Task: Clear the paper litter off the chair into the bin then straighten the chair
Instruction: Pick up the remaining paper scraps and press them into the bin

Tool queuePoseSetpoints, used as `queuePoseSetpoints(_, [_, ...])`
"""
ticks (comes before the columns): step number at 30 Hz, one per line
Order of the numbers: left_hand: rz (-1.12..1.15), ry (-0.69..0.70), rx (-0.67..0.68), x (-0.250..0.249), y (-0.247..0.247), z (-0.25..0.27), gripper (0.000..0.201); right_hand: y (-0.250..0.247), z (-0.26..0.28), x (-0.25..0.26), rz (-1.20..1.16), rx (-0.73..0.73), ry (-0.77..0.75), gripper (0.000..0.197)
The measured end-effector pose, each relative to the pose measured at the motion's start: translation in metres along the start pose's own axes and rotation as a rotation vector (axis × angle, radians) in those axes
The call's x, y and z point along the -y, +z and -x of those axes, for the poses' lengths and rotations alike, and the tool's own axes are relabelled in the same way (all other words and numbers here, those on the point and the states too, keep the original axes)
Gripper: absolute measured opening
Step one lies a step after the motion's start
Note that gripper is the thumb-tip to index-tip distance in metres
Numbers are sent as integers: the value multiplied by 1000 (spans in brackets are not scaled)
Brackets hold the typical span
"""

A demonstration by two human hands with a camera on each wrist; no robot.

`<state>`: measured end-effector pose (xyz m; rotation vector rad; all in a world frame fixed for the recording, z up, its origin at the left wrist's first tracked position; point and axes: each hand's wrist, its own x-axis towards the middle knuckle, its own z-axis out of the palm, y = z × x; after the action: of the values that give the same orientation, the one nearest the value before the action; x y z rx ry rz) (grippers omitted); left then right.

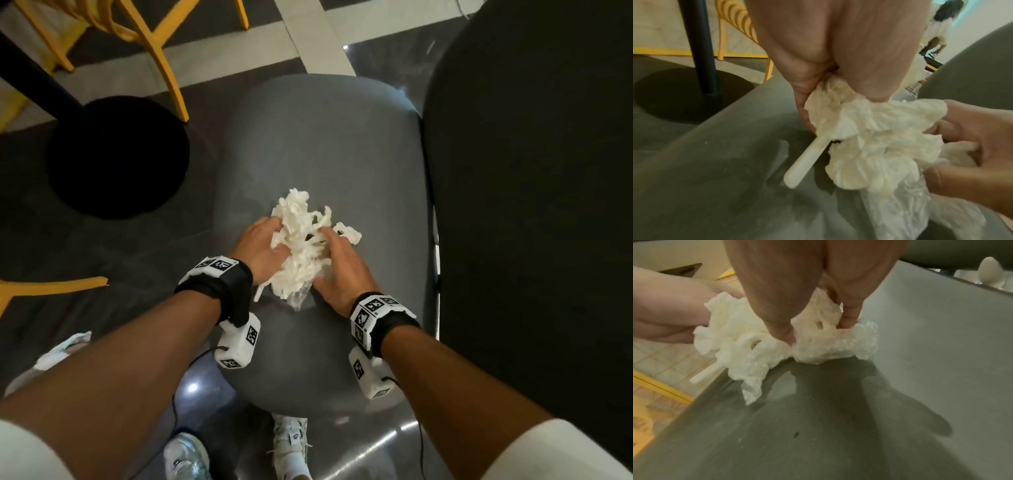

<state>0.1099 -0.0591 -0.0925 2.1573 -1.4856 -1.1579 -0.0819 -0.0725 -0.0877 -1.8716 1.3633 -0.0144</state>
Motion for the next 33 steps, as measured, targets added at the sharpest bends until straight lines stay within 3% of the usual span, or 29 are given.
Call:
queuePoseSetpoints(3, [-35, 25, 60, 9, 6, 3, 26, 9, -16, -2, 39, -26, 36, 103])
queuePoseSetpoints(5, [-27, 33, 44, 11, 13, 7, 27, 12, -26, -4, 96, 10, 31, 101])
queuePoseSetpoints(12, [17, 38, -14, 13, 17, 23, 27, 16, -38, 3, 245, 120, -65, 49])
queuePoseSetpoints(18, [77, 98, -48, 31, 2, 46, 24, 38, -18, 15, 240, 107, -161, 37])
queuePoseSetpoints(27, [120, 24, -170, 106, -39, 114, 19, 97, -1, 97, 295, 171, -280, 37])
queuePoseSetpoints(33, [219, -157, -266, 194, -72, 194, 23, 181, 21, 176, 383, 287, -415, 33])
